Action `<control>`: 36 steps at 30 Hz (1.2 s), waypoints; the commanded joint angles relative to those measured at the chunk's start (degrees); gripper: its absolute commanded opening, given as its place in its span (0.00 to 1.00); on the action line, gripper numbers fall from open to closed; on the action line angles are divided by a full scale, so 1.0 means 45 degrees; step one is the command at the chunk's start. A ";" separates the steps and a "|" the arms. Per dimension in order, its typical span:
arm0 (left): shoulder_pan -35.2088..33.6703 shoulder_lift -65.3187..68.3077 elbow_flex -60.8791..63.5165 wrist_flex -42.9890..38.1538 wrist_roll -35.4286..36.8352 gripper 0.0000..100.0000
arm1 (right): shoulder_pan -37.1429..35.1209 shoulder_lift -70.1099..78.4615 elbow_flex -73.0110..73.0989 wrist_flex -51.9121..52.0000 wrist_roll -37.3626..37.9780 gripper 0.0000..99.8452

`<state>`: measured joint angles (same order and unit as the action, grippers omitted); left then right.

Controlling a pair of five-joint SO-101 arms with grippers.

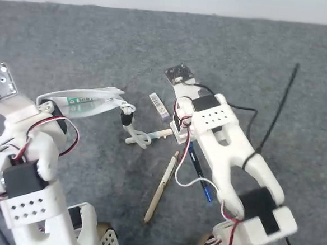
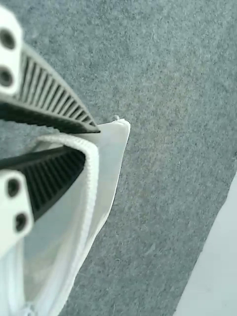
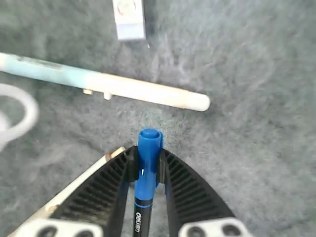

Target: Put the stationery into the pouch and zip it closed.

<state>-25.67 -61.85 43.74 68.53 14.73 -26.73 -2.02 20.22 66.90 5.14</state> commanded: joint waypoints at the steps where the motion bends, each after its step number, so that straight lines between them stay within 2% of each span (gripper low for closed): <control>1: -0.0078 -0.0078 -0.0225 -0.0508 0.0078 0.01 | -0.0244 -0.1768 -0.0234 0.0557 0.0137 0.01; 13: -0.0039 -0.0098 0.0049 -0.0977 0.0117 0.01 | -0.2374 -0.5167 -0.0234 0.2960 0.0117 0.01; 19: -0.0020 -0.0098 0.0049 -0.0977 0.0117 0.01 | -0.2940 -0.7355 -0.0234 0.3780 0.0039 0.01; 28: 0.0000 -0.0098 0.0049 -0.0996 0.0137 0.01 | -0.3858 -1.0110 -0.0234 0.3429 -0.0039 0.01; 36: 0.0000 -0.0098 0.0049 -0.0977 0.0137 0.01 | -0.4230 -1.0833 -0.0234 0.2022 -0.2969 0.01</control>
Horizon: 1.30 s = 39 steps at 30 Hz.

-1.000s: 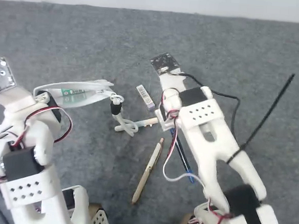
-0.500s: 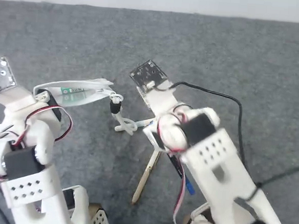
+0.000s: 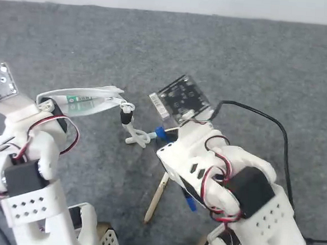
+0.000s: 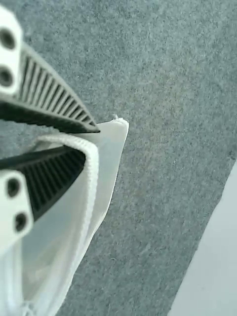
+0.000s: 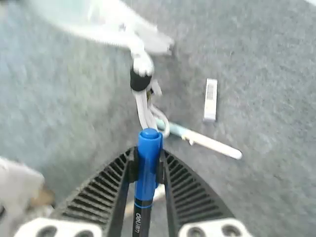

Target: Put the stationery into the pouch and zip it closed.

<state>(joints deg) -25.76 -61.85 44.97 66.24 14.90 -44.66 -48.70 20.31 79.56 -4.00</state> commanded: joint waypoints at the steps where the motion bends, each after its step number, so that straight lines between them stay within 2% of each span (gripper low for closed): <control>1: 0.0020 -0.0098 -0.0225 -0.0469 0.0098 0.01 | -0.0342 -0.0479 -0.0254 -0.1065 -0.1172 0.01; 8: 0.0020 -0.0098 -0.0225 -0.0449 0.0098 0.01 | -0.1358 -0.0479 -0.0293 -0.3526 -0.1680 0.01; 18: 0.0020 -0.0098 -0.0225 -0.0449 0.0098 0.01 | -0.1475 -0.0440 -0.0274 -0.7863 -0.1641 0.01; 25: 0.0020 -0.0098 -0.0225 -0.0449 0.0098 0.01 | -0.1729 -0.0576 -0.0215 -0.8020 -0.1719 0.01; 29: 0.0020 -0.0098 -0.0205 -0.0449 0.0098 0.01 | -0.1729 -0.1221 0.0391 -0.9172 -0.1758 0.01; 39: 0.0020 -0.0098 -0.0127 -0.0449 0.0098 0.01 | -0.1592 -0.3937 0.5294 -1.6381 -0.1661 0.01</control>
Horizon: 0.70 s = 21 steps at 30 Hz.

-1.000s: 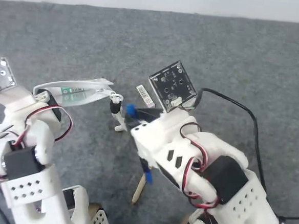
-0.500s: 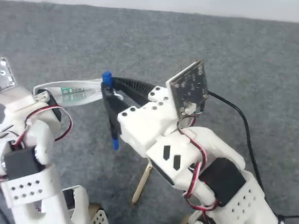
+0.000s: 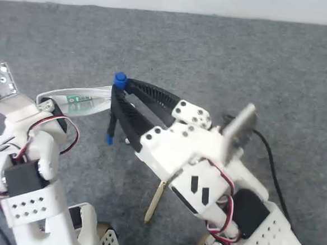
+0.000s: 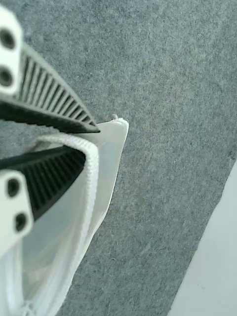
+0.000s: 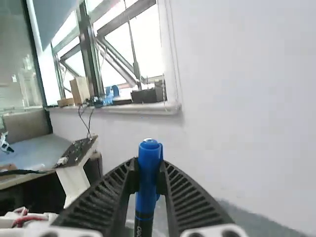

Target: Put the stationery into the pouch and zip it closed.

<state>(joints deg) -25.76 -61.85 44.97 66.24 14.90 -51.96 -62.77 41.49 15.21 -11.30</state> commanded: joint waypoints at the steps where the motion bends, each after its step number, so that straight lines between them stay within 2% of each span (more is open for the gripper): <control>1: 0.0020 -0.0098 -0.0127 -0.0449 0.0098 0.01 | 0.0107 -0.0908 0.0899 -0.2608 -0.0039 0.01; 12: 0.0020 -0.0098 -0.0107 -0.0469 0.0098 0.01 | 0.0869 -0.0772 0.3145 -0.7004 -0.0059 0.01; 21: 0.0020 -0.0098 -0.0107 -0.0469 0.0098 0.01 | 0.1006 0.2022 0.3243 -0.9192 -0.0039 0.01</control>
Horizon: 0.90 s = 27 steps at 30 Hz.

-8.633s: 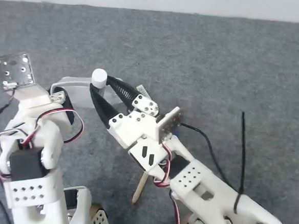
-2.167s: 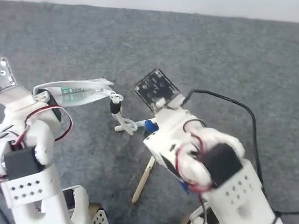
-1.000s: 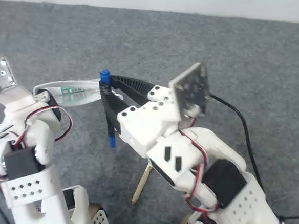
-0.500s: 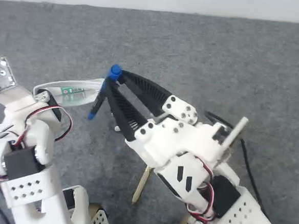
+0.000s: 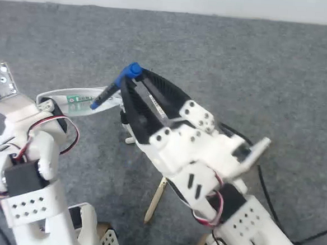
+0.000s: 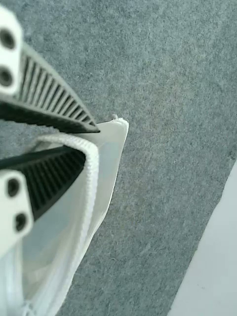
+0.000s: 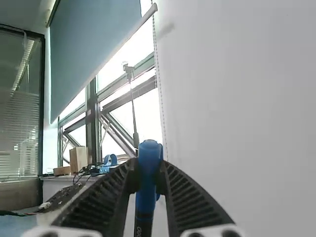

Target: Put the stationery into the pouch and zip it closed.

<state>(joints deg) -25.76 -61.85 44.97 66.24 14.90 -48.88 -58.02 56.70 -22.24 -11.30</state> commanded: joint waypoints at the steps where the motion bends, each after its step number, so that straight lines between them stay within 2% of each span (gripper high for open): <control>1: 0.0020 -0.0098 -0.0107 -0.0469 0.0098 0.01 | 0.0440 0.1299 -0.0117 -0.1123 -0.0039 0.01; 9: 0.0020 -0.0098 -0.0107 -0.0469 0.0078 0.01 | 0.0830 0.3839 -0.0117 -0.2491 -0.0039 0.01; 17: 0.0020 -0.0098 -0.0107 -0.0488 0.0078 0.01 | 0.0772 0.5343 -0.0098 -0.2530 0.0078 0.01; 20: 0.0020 -0.0098 -0.0107 -0.0488 0.0078 0.01 | 0.0244 0.5578 0.0254 -0.2530 0.1465 0.01; 27: 0.0020 -0.0098 -0.0107 -0.0508 0.0078 0.01 | -0.2081 0.6007 0.1504 -0.2589 0.5197 0.01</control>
<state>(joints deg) -25.67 -61.85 44.97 66.24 14.90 -54.86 -30.86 63.56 -32.53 6.37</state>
